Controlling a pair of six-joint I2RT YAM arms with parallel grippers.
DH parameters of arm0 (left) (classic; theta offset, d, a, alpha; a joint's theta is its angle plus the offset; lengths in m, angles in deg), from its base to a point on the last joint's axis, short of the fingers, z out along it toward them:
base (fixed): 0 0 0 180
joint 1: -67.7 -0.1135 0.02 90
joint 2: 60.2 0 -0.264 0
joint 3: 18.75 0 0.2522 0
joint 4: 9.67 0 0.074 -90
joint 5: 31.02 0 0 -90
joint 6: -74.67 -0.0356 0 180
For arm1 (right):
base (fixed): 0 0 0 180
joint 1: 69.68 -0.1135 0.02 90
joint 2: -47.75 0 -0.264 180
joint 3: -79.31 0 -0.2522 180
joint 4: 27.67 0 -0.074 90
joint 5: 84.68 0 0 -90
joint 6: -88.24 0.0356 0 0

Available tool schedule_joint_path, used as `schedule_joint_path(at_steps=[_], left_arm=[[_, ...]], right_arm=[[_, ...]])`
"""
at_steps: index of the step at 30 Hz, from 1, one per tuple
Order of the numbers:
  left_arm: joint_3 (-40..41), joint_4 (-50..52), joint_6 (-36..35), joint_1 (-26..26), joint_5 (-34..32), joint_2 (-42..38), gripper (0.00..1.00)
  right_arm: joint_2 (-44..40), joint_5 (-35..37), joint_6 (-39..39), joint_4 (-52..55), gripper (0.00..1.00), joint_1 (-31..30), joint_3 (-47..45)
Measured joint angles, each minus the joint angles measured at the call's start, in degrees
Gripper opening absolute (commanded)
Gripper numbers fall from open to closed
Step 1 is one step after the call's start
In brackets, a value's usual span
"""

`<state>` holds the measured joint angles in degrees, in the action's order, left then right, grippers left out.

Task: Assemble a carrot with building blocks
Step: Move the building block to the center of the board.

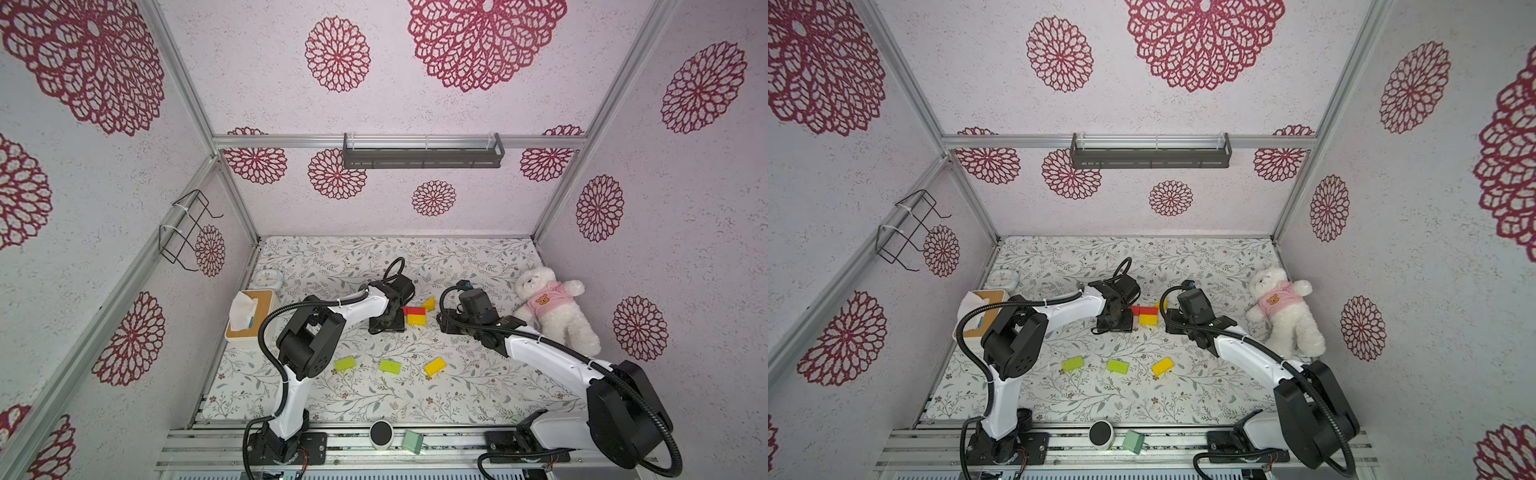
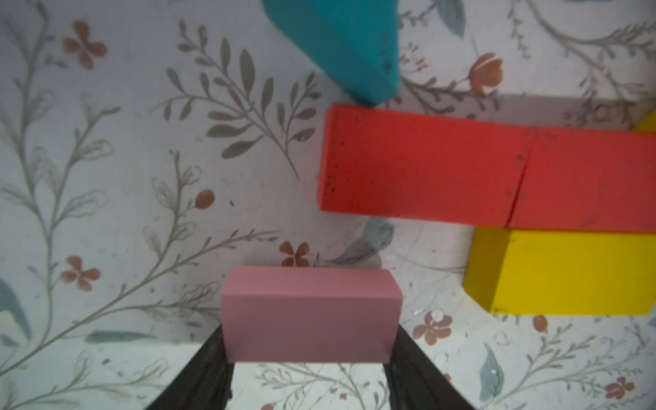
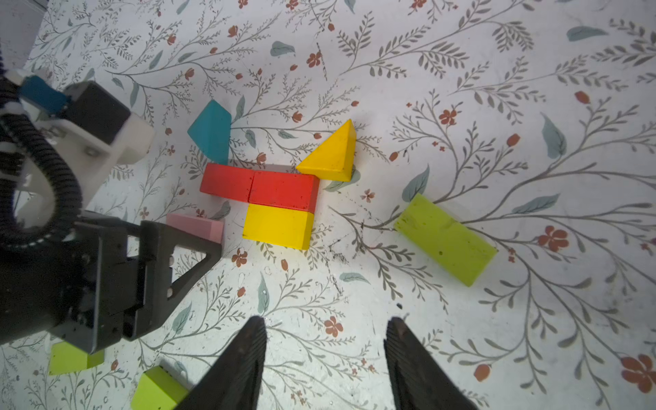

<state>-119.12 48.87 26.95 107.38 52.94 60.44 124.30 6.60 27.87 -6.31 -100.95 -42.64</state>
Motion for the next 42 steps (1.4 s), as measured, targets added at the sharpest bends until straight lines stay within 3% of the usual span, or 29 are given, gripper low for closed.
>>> schedule_joint_path(at_steps=[26,42], left_arm=[[-5.07,-0.52,-2.32,-0.09,2.67,3.15,0.68],[-4.09,-1.97,-1.66,0.02,2.97,1.97,0.72]], right_arm=[[0.02,0.48,0.57,0.0,0.57,0.0,0.04],[-0.09,0.66,1.01,0.0,0.57,0.0,0.04]])
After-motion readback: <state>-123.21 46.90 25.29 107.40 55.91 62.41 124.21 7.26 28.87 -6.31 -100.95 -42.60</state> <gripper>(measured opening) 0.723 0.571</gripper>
